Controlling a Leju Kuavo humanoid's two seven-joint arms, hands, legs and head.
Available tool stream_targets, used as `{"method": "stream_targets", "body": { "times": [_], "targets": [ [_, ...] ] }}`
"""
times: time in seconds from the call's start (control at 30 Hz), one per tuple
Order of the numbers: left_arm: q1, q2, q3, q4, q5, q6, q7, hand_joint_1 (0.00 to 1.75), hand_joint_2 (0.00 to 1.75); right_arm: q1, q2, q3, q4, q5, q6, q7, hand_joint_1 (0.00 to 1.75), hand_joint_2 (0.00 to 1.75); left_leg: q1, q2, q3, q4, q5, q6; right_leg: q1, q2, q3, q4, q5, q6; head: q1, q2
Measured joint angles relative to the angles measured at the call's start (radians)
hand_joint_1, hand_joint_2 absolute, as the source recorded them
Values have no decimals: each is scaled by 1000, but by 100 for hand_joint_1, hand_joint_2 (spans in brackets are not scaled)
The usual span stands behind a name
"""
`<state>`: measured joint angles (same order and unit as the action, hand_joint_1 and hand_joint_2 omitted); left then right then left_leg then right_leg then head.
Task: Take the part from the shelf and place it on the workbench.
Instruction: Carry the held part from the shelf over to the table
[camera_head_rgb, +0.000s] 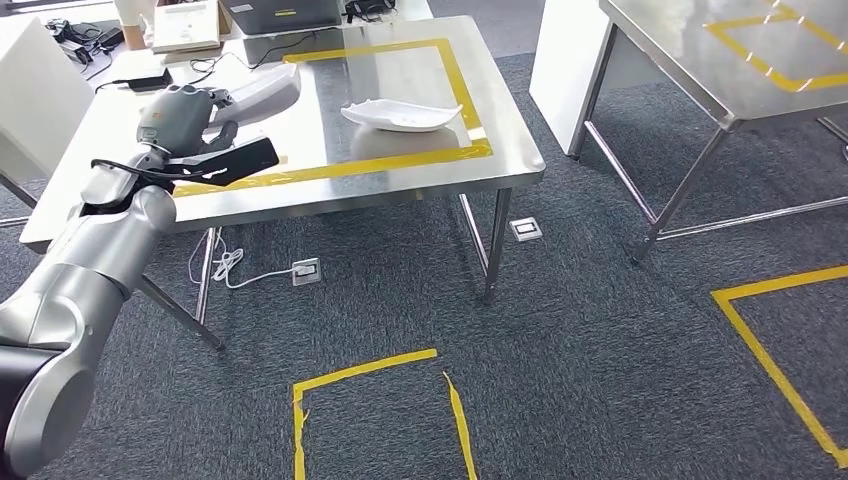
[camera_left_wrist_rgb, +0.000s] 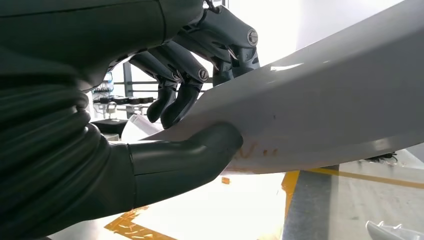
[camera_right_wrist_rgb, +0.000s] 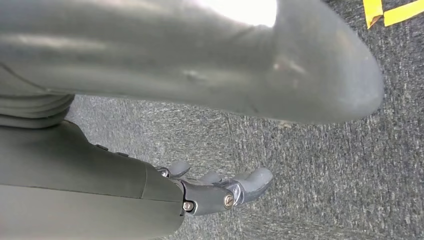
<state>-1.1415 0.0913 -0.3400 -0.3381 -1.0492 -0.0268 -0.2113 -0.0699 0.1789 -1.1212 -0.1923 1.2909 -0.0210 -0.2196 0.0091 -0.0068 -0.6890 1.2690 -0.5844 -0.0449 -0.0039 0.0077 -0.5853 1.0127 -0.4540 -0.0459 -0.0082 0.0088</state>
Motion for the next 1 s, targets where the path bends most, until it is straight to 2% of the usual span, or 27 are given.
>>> {"method": "stream_targets", "body": {
  "times": [0.03,0.07,0.1,0.13,0.17,0.2,0.23,0.3,0.37,0.4,0.43,0.5,0.53,0.57,0.6,0.67,0.7,0.73,0.77,0.87,0.9,0.93,1.0],
  "targets": [
    [5,2,0,2,0,0,0,145,175,1,0,0,0,0,0,0,0,0,0,0,-25,11,-2,2,1,2,13,0,-11,0,-1,0],
    [10,4,0,3,0,0,0,145,175,2,0,0,0,0,0,0,0,0,0,0,-32,-12,16,5,3,3,27,0,-22,0,-1,0],
    [13,6,1,4,1,0,0,145,175,3,0,0,0,0,0,0,0,0,-1,0,-25,-62,55,10,5,4,42,0,-34,0,-2,0],
    [14,8,2,5,1,0,0,145,175,4,0,0,0,0,1,0,0,0,-3,1,-12,-129,113,17,6,4,54,0,-46,1,-2,0],
    [14,10,4,5,2,0,0,145,175,3,0,0,0,-1,1,0,0,0,-7,1,0,-188,159,23,8,5,65,1,-57,4,-2,0],
    [13,12,5,6,2,0,-1,145,175,2,0,0,0,-1,1,0,0,0,-10,2,12,-229,190,28,10,6,73,1,-68,8,-2,0],
    [14,13,7,7,2,1,-1,145,175,1,0,0,0,-1,1,0,0,0,-13,2,18,-251,206,32,11,7,78,-1,-77,14,-2,0],
    [14,13,8,6,2,1,-1,145,175,-1,0,0,0,-1,0,-1,0,0,-13,1,30,-257,197,42,13,7,88,2,-82,25,-2,0],
    [13,13,9,4,2,2,-1,145,175,-1,-1,0,0,-1,0,-2,0,0,-8,-1,45,-261,191,53,13,5,73,44,-76,33,0,0],
    [12,13,10,3,2,3,-2,145,175,-2,-2,0,0,-1,0,-2,0,0,-6,-2,55,-262,185,58,11,3,44,92,-78,38,2,0],
    [12,12,11,3,2,4,-2,145,175,-2,-2,0,0,-1,0,-2,0,0,-6,-2,62,-263,177,62,8,2,1,156,-90,45,3,0],
    [15,10,12,4,2,4,-2,145,175,-2,-2,0,0,-1,0,-2,0,0,-6,-3,78,-262,158,66,2,0,-91,268,-137,55,6,0],
    [18,9,13,4,2,4,-2,145,175,-1,-2,0,0,-1,0,-1,0,0,-6,-5,89,-261,147,65,1,0,-121,288,-154,58,7,0],
    [21,9,13,4,1,4,-2,145,175,0,-2,0,0,-1,0,-1,0,0,-6,-6,102,-260,136,64,0,0,-135,275,-151,58,9,0],
    [22,8,13,4,1,4,-2,145,175,1,-3,0,0,-1,0,-1,0,0,-6,-6,117,-259,124,62,-1,-1,-134,232,-123,57,10,0],
    [23,8,14,5,-1,4,-1,145,175,2,-3,0,0,-1,0,-1,0,0,-7,-6,148,-257,99,56,2,-2,-107,98,-14,48,11,0],
    [23,7,14,6,-1,4,-1,145,175,3,-4,0,0,-1,0,0,0,0,-8,-8,158,-257,87,51,4,-3,-95,47,22,43,11,0],
    [22,7,16,6,-2,4,-1,145,175,3,-4,0,0,-1,0,0,0,0,-9,-8,166,-258,75,45,7,-4,-84,16,44,38,11,0],
    [22,8,17,6,-2,5,0,145,175,3,-5,0,0,-1,0,0,0,0,-10,-10,174,-255,69,39,8,-3,-77,3,46,33,11,0],
    [20,14,21,2,-4,8,0,145,175,2,-5,0,0,0,0,-1,0,0,-10,-9,188,-235,58,23,3,-2,-41,-4,28,12,9,0],
    [18,17,23,2,-3,9,-1,145,175,1,-5,0,0,0,0,-1,0,0,-10,-7,174,-206,47,19,2,-2,-25,-6,21,6,7,0],
    [18,19,24,2,-2,9,-2,145,175,0,-5,0,0,0,0,-1,0,0,-8,-5,145,-156,29,15,1,-1,-11,-7,12,2,5,0],
    [21,23,30,3,1,9,-3,145,175,0,-5,0,0,0,0,0,0,0,-6,-3,56,-30,-15,7,1,1,12,-7,-9,-2,1,0]
  ]
}}
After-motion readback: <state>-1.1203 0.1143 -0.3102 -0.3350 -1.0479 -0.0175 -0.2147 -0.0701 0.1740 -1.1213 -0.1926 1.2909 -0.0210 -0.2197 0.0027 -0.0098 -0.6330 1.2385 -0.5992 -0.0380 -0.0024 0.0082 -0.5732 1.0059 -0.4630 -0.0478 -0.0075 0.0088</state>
